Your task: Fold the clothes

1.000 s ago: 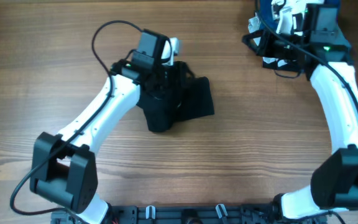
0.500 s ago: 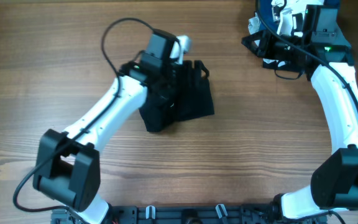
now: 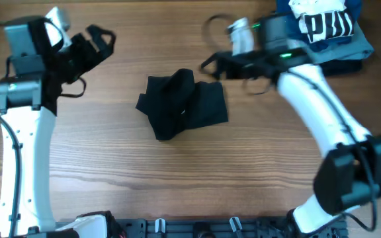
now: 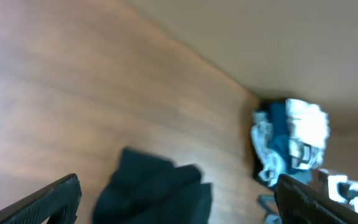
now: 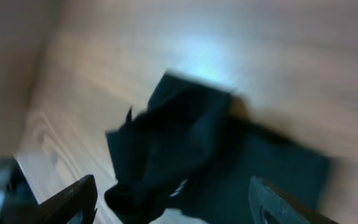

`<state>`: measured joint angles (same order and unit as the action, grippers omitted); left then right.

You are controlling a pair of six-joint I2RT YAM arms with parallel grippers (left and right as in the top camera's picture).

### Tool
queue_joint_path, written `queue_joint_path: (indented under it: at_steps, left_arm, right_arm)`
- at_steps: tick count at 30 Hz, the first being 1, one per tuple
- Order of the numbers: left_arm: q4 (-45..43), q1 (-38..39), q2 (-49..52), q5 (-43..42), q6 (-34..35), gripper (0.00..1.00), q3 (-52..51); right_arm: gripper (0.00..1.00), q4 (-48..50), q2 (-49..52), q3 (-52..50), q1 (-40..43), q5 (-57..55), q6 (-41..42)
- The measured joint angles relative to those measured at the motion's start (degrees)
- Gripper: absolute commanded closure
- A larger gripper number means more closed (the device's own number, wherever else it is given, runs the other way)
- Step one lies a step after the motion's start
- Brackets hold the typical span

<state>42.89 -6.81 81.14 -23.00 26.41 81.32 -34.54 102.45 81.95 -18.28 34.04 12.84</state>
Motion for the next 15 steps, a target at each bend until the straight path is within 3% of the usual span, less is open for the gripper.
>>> queue_joint_path:
  at_steps: [6, 15]
  left_arm:
    - [4.74, -1.09, 2.29, 3.32, -0.83, 0.00, -0.15]
    - [4.94, -1.09, 3.85, 5.42, -2.32, 0.00, -0.24]
  right_arm:
    - [0.19, -4.22, 4.11, -0.04, -10.27, -8.24, 0.68]
    - [0.19, -2.86, 9.31, -0.04, -12.22, -15.30, 1.29]
